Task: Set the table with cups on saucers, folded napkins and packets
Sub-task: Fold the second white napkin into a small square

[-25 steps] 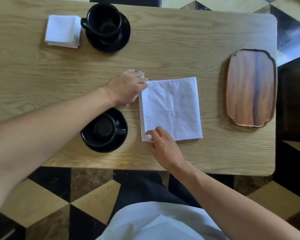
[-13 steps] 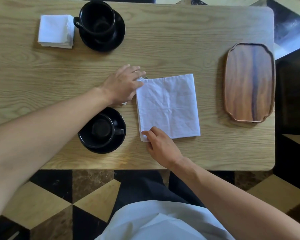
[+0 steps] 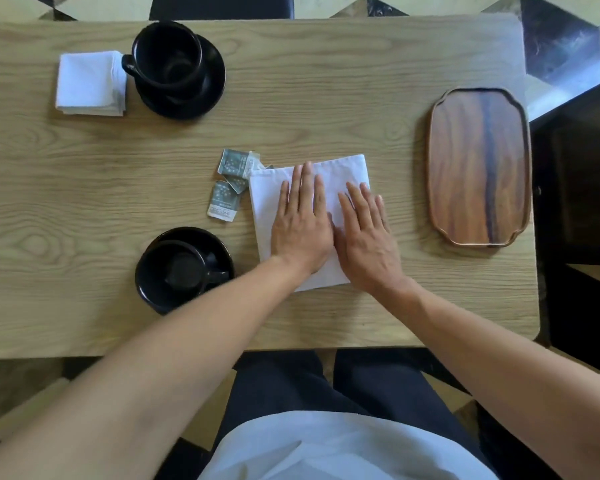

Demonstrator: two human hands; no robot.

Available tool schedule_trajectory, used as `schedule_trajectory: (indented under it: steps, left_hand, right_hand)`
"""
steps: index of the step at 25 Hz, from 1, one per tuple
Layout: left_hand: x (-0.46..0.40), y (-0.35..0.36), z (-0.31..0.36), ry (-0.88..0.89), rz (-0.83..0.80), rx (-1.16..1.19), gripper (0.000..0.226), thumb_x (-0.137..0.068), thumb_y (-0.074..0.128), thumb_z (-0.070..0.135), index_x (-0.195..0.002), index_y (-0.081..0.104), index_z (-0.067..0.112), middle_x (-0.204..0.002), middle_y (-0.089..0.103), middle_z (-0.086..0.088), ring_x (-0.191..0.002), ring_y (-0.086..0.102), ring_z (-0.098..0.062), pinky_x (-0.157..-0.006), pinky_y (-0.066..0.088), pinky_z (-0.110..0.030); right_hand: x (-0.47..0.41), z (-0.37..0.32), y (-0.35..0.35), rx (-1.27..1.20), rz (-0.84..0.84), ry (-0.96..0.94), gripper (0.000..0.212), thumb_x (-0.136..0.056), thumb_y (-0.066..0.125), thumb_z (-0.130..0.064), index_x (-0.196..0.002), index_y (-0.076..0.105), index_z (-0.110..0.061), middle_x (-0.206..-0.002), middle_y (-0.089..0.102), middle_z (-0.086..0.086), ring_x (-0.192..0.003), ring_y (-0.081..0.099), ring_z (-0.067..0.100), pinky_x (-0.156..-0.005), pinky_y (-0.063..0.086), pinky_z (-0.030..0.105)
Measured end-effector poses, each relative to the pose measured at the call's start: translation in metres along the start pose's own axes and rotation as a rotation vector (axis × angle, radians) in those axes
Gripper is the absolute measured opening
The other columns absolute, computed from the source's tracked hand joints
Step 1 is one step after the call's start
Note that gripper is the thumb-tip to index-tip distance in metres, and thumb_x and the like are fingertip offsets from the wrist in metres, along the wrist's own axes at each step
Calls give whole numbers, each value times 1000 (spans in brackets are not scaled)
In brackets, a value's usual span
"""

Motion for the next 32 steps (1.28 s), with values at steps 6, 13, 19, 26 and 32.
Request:
schedule_trajectory:
  steps: [6,13,19,26,32]
  left_hand:
    - [16,34,-18,-73,15,-117,73,-98,32,53,-162,11,24,-167,2,-24,-155,-1,-39,-122,7,-62]
    - [32,22,-20,-107,134,-6,73,-102,39,48,-159,20,7,-163,7,-32,-153,3,-46,-121,9,-65]
    - [63,35,-24,-125,40,-28,80,-100,35,51,-156,19,-4,-161,6,-38,-152,3,-49,-121,14,-62]
    - [66,13,-16,-80,-4,45,82,-99,38,54,-155,24,-4,-161,11,-36,-152,7,-49,-123,12,-60]
    - [120,-6,-13,399,107,1,10,-87,67,15,-90,67,6,-88,62,-9,-84,59,-30,-87,50,-40]
  right_hand:
    - [11,32,27,123,-56,-148,78,-105,38,-51,-158,20,3,-167,14,21,-156,10,34,-126,14,50]
    - [-18,44,16,132,-34,-136,78,-103,34,-51,-159,19,0,-168,12,20,-156,8,33,-126,9,51]
    - [-40,60,25,192,-97,-137,86,-102,32,-59,-159,11,2,-169,5,20,-157,1,31,-126,6,51]
    - [-30,57,0,97,-129,-220,70,-101,47,-50,-152,36,-3,-166,20,20,-155,13,37,-125,10,56]
    - [37,76,-26,-89,-182,-598,21,-90,70,-29,-100,69,-11,-110,61,10,-104,58,32,-91,48,44]
Point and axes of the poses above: each hand's wrist, its own x-axis away from the middle knuckle, its own y-axis out of the palm, z = x × y, the point moved 3 cm from there along -x, towards the middle knuckle
